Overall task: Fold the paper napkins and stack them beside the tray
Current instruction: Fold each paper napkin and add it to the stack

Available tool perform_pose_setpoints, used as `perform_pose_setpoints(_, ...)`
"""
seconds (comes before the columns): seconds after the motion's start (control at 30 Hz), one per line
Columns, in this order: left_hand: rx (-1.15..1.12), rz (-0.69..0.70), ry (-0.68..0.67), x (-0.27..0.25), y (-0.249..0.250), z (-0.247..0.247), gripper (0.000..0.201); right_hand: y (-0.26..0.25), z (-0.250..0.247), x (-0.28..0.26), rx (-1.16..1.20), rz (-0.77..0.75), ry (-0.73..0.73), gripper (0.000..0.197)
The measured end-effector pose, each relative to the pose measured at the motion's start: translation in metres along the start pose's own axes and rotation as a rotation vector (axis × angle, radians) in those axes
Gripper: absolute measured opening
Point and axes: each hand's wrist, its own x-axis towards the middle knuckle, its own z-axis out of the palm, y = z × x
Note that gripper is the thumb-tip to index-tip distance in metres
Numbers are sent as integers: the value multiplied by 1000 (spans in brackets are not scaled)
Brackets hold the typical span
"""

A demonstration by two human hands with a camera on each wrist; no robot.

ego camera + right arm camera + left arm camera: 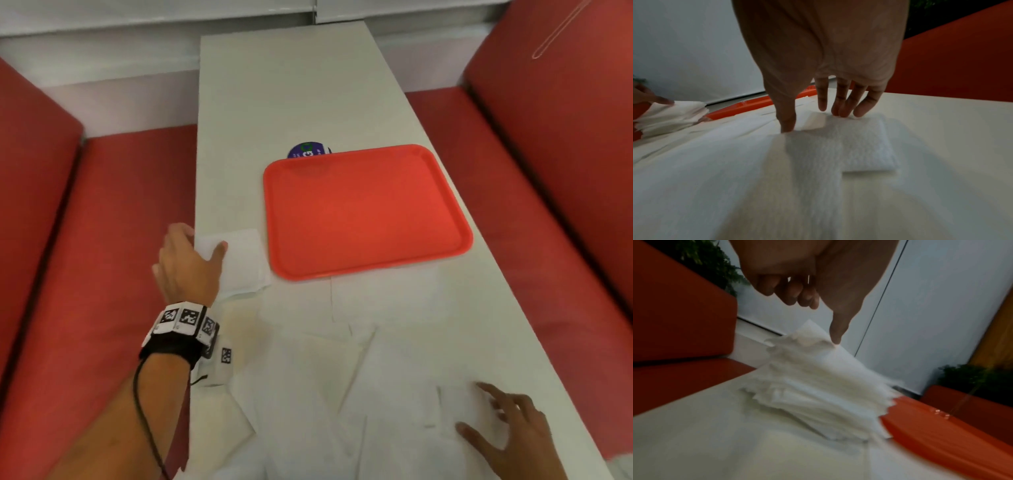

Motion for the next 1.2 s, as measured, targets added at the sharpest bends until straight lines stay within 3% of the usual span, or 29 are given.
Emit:
perform_pose_setpoints(0.1, -55, 113, 35, -34, 24, -13, 35, 2, -5, -1, 15, 91, 74, 76)
perform_pose_setpoints(0.2, -127, 260, -36, -96, 53, -19, 27, 19, -9, -2, -3, 194, -8, 71)
perform_pose_setpoints(0.43, -101, 544, -458, -259, 102, 16, 19, 37, -8, 2, 105, 18, -172, 29)
perform_pose_setpoints(0.5, -96, 544, -532, -287, 109, 27, 18, 39, -16, 4, 149, -29, -170, 21)
perform_pose_setpoints(0.67, -108, 467, -610, -306, 137, 37, 28, 27, -60, 11, 586, -89, -165, 9)
perform_pose_setpoints(0.8, -202, 430, -673, -305, 168, 29, 49, 17, -96, 19, 585, -355, -64, 12)
perform_pose_setpoints(0.93, -358, 466, -680, -304, 201, 6, 63, 0, -146, 20, 698, -559, -149, 8)
perform_pose_setpoints(1.0, -452, 441, -644, -309, 216, -6, 61, -9, -166, 21, 879, -500, -194, 3)
perform_pose_setpoints(1.07, -548, 356, -556, -318, 229, -18, 71, -18, -176, 23, 989, -399, -84, 8)
perform_pose_setpoints(1.13, -584, 305, -588, -330, 241, -28, 94, -24, -183, 24, 1077, -330, -19, 10)
perform_pose_setpoints(1.2, -496, 313, -653, -344, 252, -32, 106, -31, -190, 21, 1210, -310, -77, 7)
